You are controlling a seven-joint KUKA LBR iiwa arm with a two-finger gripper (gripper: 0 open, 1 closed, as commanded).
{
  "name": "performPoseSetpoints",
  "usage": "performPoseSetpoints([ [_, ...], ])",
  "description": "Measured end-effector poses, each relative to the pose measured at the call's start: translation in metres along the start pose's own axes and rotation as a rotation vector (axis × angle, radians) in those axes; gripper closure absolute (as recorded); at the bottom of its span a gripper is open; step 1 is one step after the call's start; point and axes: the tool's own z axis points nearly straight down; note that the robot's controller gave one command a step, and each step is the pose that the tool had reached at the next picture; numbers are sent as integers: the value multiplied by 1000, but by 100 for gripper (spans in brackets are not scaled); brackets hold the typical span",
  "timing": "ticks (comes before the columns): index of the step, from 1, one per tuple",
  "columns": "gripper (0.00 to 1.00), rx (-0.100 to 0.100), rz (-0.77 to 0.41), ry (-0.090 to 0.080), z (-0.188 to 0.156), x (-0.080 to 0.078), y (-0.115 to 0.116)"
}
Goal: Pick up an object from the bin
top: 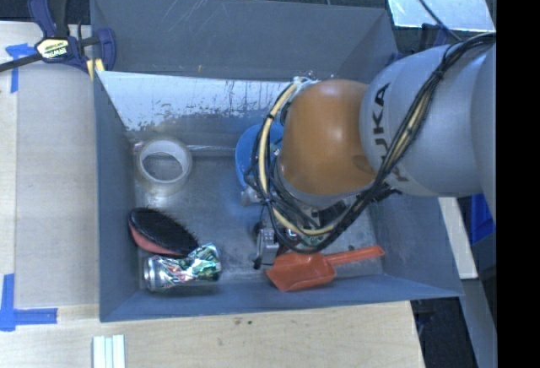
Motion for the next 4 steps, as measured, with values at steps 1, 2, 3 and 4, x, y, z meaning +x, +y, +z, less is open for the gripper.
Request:
performPoseSetpoints([
  [1, 0, 0, 0, 0, 0, 0, 0],
  [2, 0, 0, -188, -2, -67, -40, 23],
  [3, 0, 1, -3, 0, 9, -17, -7],
  [4, 0, -5, 20, -15, -55, -47, -2],
])
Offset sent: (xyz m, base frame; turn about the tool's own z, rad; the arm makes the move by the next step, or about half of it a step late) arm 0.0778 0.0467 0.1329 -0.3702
